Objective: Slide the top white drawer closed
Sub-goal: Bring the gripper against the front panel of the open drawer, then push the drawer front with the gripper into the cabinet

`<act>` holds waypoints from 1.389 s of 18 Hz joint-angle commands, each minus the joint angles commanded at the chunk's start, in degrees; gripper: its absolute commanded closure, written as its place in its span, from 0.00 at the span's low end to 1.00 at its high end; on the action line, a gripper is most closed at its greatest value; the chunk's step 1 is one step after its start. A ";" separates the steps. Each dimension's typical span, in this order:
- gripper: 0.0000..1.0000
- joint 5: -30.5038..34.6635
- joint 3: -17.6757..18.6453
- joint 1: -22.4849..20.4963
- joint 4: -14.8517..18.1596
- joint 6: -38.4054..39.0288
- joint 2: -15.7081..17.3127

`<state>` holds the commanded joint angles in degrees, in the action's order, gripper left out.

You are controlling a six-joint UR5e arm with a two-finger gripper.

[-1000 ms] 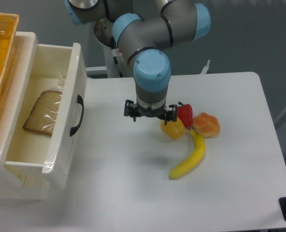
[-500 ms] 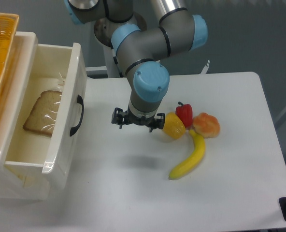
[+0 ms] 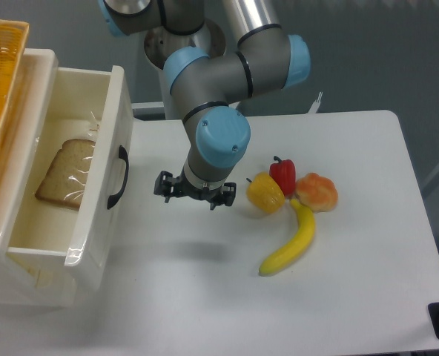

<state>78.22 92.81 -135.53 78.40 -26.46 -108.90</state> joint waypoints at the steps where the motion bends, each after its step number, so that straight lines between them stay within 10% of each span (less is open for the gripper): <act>1: 0.00 0.00 0.00 0.17 0.09 0.00 0.00; 25: 0.00 -1.05 1.06 4.13 0.09 -0.17 0.70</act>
<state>77.17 93.87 -131.40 78.49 -26.63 -108.19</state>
